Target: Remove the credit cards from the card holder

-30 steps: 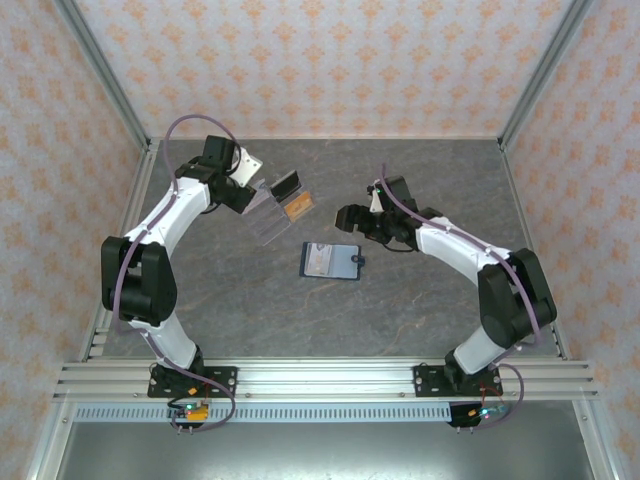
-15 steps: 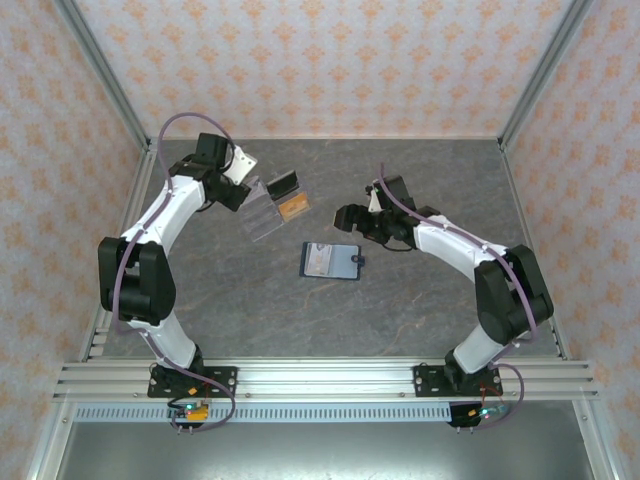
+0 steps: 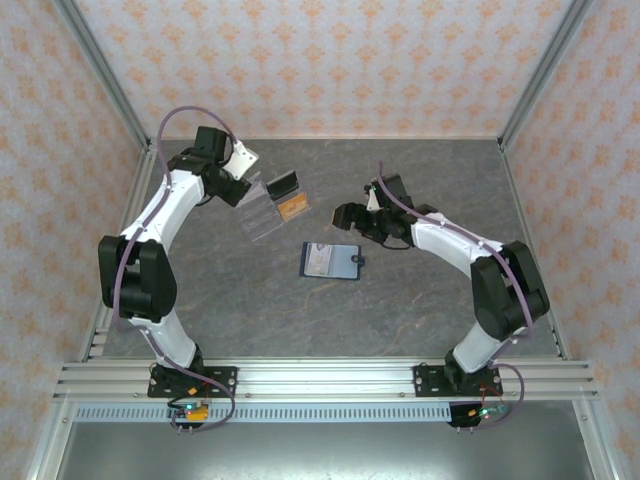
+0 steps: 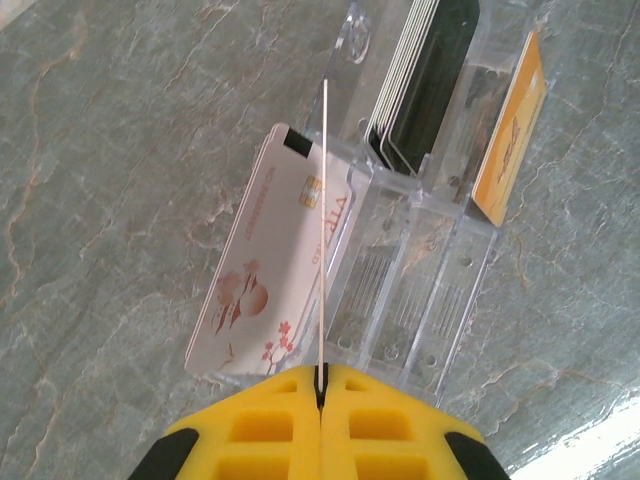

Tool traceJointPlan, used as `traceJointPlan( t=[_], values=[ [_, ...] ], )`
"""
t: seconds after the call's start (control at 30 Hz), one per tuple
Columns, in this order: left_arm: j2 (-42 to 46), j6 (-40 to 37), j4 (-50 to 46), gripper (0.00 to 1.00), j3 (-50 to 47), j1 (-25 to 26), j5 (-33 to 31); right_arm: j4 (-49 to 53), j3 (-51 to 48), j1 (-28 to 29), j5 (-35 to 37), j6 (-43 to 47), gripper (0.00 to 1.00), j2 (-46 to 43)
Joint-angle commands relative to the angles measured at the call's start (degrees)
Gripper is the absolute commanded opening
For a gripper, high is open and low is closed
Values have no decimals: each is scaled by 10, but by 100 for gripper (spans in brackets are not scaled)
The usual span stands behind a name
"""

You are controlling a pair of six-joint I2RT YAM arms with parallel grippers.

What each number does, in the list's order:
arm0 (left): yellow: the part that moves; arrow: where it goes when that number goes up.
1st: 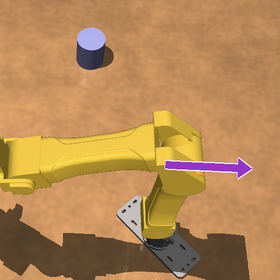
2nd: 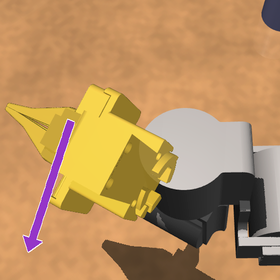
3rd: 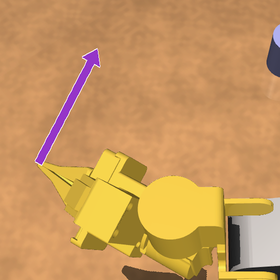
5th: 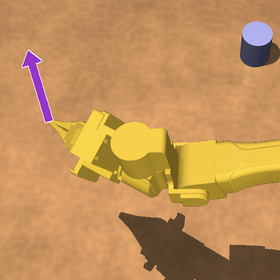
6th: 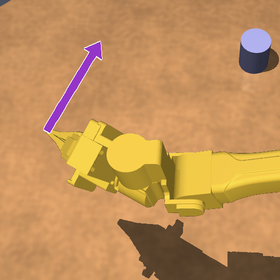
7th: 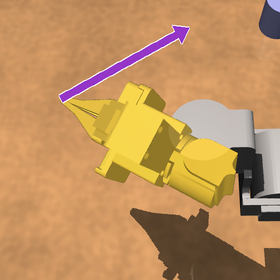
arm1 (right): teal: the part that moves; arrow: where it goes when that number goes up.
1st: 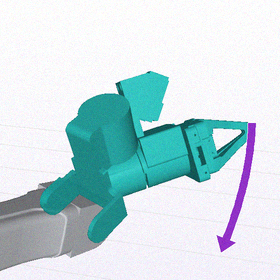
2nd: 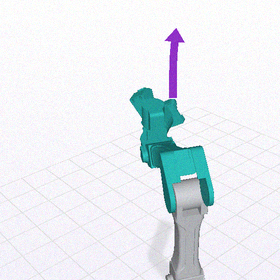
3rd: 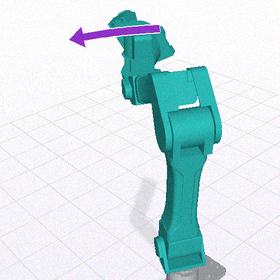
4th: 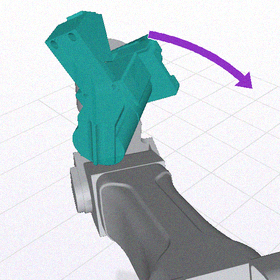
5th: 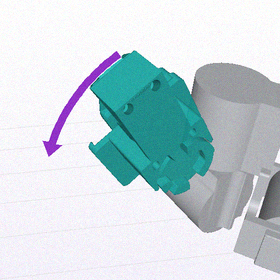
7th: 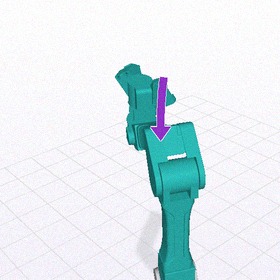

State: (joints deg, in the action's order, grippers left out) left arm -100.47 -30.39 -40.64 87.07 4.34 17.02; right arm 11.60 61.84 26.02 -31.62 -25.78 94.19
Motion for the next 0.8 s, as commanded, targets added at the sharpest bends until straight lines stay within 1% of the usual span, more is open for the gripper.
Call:
traceJointPlan(
  t=[0.0, 0.17, 0.2, 0.53, 0.77],
  values=[
    [-18, -14, -33, 0, 14, -7, 20, -1, 15, -3, -7, -9, 83, 5],
    [-26, -9, -23, 0, 12, -7, 3, -2, 17, -3, -7, -12, 83, 7],
    [-26, -11, -23, 0, 12, -7, 8, -2, 18, -3, -7, -12, 83, 8],
    [-33, -24, -67, 0, 33, -6, 109, -7, 15, -3, -5, -18, 82, 10],
    [-33, -20, -73, 0, 35, -5, 130, -7, 13, -3, -3, -19, 82, 10]
  ],
)
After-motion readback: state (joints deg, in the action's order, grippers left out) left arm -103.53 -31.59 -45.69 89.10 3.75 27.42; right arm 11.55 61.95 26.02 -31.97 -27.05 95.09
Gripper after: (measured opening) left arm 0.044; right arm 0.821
